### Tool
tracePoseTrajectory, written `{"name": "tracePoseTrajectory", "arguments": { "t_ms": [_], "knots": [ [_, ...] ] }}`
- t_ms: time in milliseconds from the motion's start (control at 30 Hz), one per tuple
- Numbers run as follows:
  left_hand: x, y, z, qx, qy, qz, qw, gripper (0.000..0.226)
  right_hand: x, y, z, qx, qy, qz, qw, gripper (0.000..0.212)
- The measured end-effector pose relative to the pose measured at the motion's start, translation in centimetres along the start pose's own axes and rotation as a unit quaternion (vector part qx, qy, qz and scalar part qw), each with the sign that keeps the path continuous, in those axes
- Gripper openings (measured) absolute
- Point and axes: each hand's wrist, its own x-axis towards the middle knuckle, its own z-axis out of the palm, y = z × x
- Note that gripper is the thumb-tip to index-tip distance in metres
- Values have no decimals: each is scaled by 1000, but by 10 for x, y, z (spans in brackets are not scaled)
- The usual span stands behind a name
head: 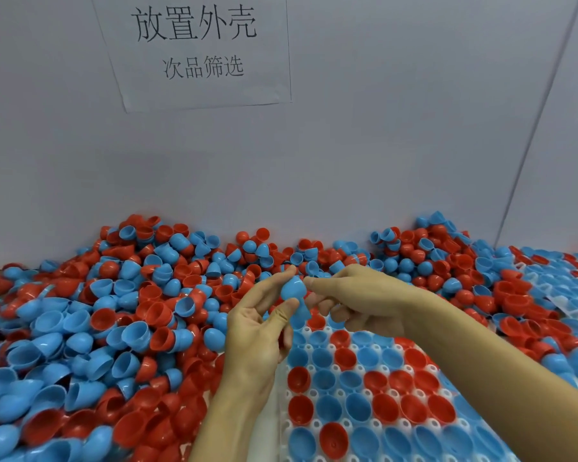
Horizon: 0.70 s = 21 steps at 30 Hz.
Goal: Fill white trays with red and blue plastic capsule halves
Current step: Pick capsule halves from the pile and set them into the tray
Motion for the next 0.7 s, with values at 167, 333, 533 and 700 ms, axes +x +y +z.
{"name": "tracePoseTrajectory", "arguments": {
  "t_ms": [167, 333, 533, 700],
  "knots": [
    [-4, 5, 2, 47, -57, 8, 997, 36, 3, 8, -9, 151, -106, 34, 982, 23],
    [0, 11, 0, 166, 30, -2, 986, 18, 9, 23, -50, -67, 149, -86, 983, 30],
    [37, 50, -35, 398, 129, 8, 908, 20, 21, 54, -87, -457, 175, -80, 868, 14],
    [91, 91, -85, 703, 60, -57, 706, 28, 32, 69, -70, -539, 130, -90, 827, 13]
  ]
}}
